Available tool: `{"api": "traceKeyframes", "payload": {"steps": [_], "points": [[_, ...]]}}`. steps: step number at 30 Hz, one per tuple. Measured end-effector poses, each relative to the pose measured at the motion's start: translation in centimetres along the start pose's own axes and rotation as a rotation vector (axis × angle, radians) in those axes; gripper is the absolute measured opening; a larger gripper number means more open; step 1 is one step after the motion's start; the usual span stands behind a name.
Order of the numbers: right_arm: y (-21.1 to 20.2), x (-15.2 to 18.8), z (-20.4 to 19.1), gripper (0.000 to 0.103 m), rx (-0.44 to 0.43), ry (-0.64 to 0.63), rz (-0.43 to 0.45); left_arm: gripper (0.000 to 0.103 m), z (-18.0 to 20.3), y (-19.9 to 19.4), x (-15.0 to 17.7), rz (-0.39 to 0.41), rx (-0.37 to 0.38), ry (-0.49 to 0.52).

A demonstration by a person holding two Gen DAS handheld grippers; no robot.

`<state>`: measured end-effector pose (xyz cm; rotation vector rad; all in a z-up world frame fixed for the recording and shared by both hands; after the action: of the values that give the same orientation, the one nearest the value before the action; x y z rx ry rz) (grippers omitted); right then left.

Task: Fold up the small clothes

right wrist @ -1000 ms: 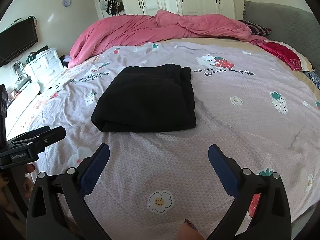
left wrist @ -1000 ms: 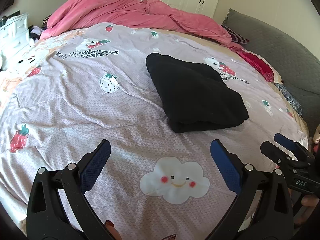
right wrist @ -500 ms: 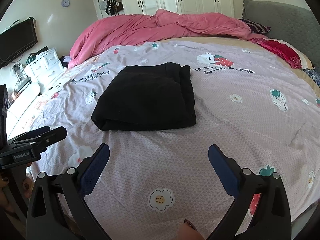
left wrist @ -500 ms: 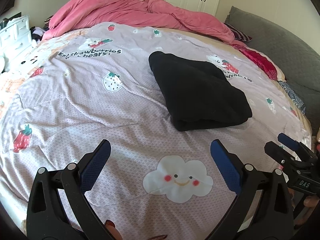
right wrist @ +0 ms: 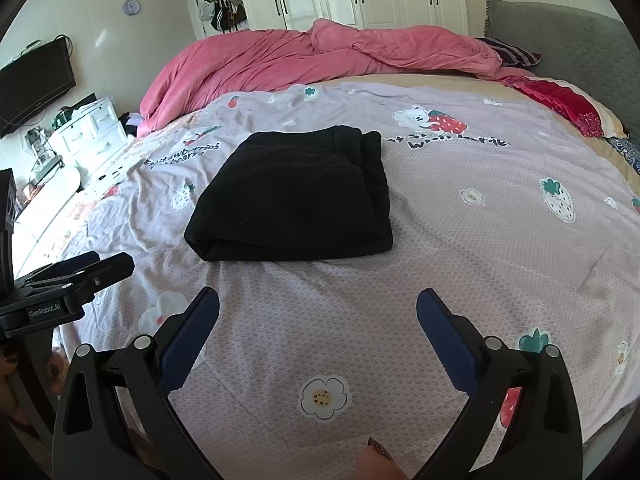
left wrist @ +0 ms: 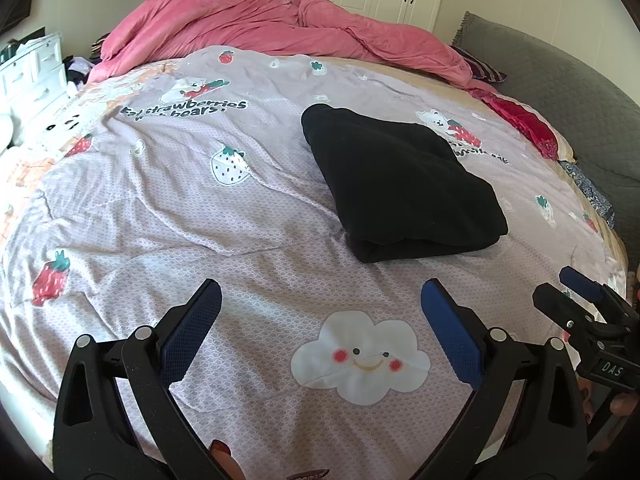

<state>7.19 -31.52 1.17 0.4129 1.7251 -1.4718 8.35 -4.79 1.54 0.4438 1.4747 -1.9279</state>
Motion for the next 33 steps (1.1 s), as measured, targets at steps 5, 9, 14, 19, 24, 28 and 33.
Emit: {"api": "traceKeyframes", "payload": {"steps": [5, 9, 14, 19, 24, 28, 33], "points": [[-0.01, -0.06, -0.04, 0.098, 0.001, -0.001, -0.003, 0.094, -0.14, -0.02, 0.01, -0.006, 0.004, -0.006], [-0.06, -0.04, -0.11, 0.098, 0.004, -0.001, -0.003, 0.094, -0.2, -0.08, 0.04, -0.005, -0.001, -0.006], [-0.16, 0.03, -0.1, 0.098, 0.007, 0.0, -0.005, 0.093, -0.29, -0.13, 0.04, -0.004, -0.008, -0.006], [-0.17, 0.02, -0.16, 0.098, 0.005, -0.001, -0.005, 0.094, -0.52, -0.14, -0.08, -0.004, -0.016, -0.01], [-0.21, 0.05, -0.16, 0.098, 0.007, 0.002, -0.004, 0.094, -0.7, -0.13, -0.15, -0.003, -0.023, -0.014], [-0.17, 0.05, -0.23, 0.098, 0.007, 0.004, -0.008, 0.094, -0.74, -0.1, -0.11, -0.005, -0.031, -0.015], [-0.23, 0.08, -0.26, 0.098, 0.008, 0.005, -0.007, 0.094, -0.71, -0.21, -0.12, -0.003, -0.029, -0.012]]}}
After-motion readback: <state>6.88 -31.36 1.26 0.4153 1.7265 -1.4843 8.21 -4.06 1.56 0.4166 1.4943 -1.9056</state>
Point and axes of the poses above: each gripper's, at about its wrist camera, not at the fingertips, and y roughly the way its jaws point, z to its right, x to its underside, the point moved 1 cm from there along y, roughly the way its jaws point, and after that the axes turned 15 degrees about -y, right-handed, at the moved point
